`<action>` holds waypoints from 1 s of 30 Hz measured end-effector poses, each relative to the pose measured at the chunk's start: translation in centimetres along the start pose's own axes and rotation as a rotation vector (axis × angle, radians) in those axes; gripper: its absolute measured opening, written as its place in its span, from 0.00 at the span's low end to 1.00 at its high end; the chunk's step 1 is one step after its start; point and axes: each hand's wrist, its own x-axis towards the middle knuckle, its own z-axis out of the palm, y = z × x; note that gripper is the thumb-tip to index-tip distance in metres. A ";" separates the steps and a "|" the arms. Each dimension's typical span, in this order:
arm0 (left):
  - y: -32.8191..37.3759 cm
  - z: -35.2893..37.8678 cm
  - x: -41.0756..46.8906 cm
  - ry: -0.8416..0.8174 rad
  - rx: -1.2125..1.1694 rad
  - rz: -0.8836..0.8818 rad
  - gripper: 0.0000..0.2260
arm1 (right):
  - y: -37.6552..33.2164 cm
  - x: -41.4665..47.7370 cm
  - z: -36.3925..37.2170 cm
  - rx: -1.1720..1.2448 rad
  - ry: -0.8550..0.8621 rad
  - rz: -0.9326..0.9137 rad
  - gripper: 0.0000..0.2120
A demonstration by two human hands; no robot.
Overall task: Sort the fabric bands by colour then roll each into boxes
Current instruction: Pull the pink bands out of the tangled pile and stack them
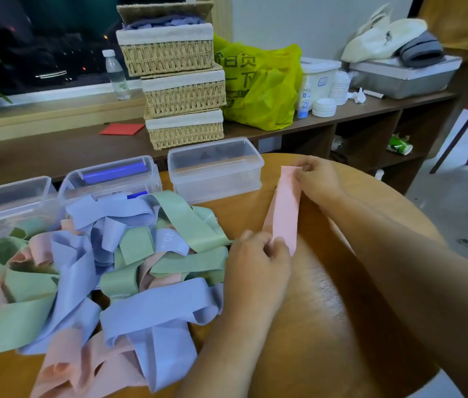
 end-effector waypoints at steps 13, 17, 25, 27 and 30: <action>-0.3 -0.2 -0.8 -0.002 0.443 -0.008 0.17 | 1.2 -2.3 0.5 -0.521 0.037 -0.230 0.14; 0.7 -0.9 -1.7 0.044 0.488 0.062 0.17 | -0.7 -6.9 0.4 -0.602 0.016 -0.410 0.12; -1.0 -7.0 -7.1 0.172 0.468 0.305 0.11 | -6.4 -17.7 2.3 -0.299 -0.225 -0.519 0.10; -2.2 -9.8 -8.2 0.196 0.492 0.335 0.10 | -7.7 -19.6 3.4 -0.248 -0.239 -0.537 0.09; -5.3 -14.4 -8.9 0.267 0.564 0.324 0.09 | -9.2 -22.2 5.6 -0.200 -0.282 -0.588 0.09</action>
